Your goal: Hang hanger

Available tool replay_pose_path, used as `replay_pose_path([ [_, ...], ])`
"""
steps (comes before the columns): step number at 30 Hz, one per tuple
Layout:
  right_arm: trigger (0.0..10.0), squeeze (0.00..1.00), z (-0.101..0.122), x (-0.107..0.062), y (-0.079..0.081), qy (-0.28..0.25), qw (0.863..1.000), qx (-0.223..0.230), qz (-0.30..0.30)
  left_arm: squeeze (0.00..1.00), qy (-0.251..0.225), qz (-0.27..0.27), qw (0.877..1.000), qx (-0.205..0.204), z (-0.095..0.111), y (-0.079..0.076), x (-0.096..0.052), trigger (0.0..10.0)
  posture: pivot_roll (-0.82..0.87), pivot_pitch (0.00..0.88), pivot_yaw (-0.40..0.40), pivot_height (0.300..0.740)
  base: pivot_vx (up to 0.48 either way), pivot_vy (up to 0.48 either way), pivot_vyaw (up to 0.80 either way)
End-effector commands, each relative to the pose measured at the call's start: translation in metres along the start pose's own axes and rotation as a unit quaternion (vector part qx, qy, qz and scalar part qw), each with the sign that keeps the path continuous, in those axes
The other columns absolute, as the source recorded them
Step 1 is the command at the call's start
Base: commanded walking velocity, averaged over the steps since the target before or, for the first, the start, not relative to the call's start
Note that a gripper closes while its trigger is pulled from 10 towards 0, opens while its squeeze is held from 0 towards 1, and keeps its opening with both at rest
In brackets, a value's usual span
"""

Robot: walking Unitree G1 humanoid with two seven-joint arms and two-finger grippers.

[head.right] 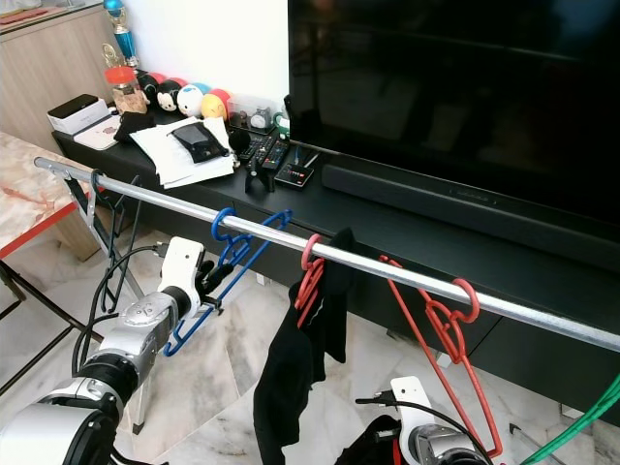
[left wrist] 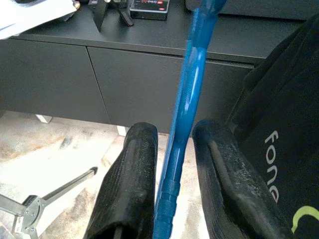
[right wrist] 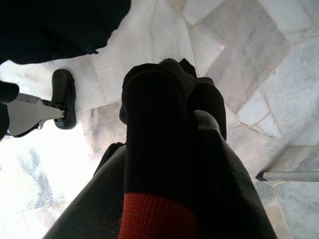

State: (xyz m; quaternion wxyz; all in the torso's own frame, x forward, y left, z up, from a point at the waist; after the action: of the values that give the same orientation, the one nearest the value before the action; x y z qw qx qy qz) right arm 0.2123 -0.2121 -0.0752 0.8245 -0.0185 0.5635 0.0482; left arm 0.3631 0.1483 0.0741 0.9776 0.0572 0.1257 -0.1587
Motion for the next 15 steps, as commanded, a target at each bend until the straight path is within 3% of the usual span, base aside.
replay_pose_path([
  [1,10.0,0.00,0.0069,-0.0012,-0.0014,-0.010,1.000,-0.009,-0.002,0.00,0.000,-0.001,1.000,-0.004,0.0017,-0.0005,0.0016,10.0,-0.08,0.000,-0.005,0.740,0.000,0.000,0.00],
  [6,10.0,0.00,0.0068,-0.0013,-0.0017,-0.010,1.000,-0.009,-0.001,0.00,0.004,0.012,1.000,-0.016,-0.0013,0.0017,0.0011,10.0,-0.09,0.000,-0.006,0.740,0.000,0.000,0.00],
  [8,10.0,0.00,0.0069,-0.0013,-0.0017,-0.010,1.000,-0.009,-0.001,0.00,0.004,0.015,1.000,-0.023,-0.0021,0.0019,0.0010,9.5,-0.09,0.000,-0.006,0.740,0.000,0.000,0.00],
  [9,10.0,0.00,0.0070,-0.0013,-0.0017,-0.011,1.000,-0.009,-0.002,0.00,0.004,0.020,0.999,-0.025,-0.0023,0.0024,0.0010,0.0,-0.09,0.000,-0.006,0.740,0.000,0.000,0.00],
  [15,10.0,0.00,0.0077,-0.0013,-0.0016,-0.012,1.000,-0.010,-0.002,0.00,0.006,0.025,0.999,-0.024,-0.0023,0.0030,0.0013,0.0,-0.09,0.000,-0.007,0.740,0.000,0.000,0.00],
])
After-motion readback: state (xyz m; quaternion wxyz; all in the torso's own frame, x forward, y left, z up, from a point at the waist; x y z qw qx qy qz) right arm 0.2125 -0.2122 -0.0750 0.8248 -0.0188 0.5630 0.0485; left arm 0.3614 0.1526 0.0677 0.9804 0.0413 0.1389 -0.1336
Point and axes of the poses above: a point about 5 cm out from each wrist's last joint towards the gripper, its own x axis pointing out of the wrist towards the gripper, its own z axis along the axis of the wrist's last joint, y = z × x, the point moved 1 cm from there along x, pointing out of the wrist towards the gripper, and after that the axes turned 2 degrees about x, right-handed, at the moved point
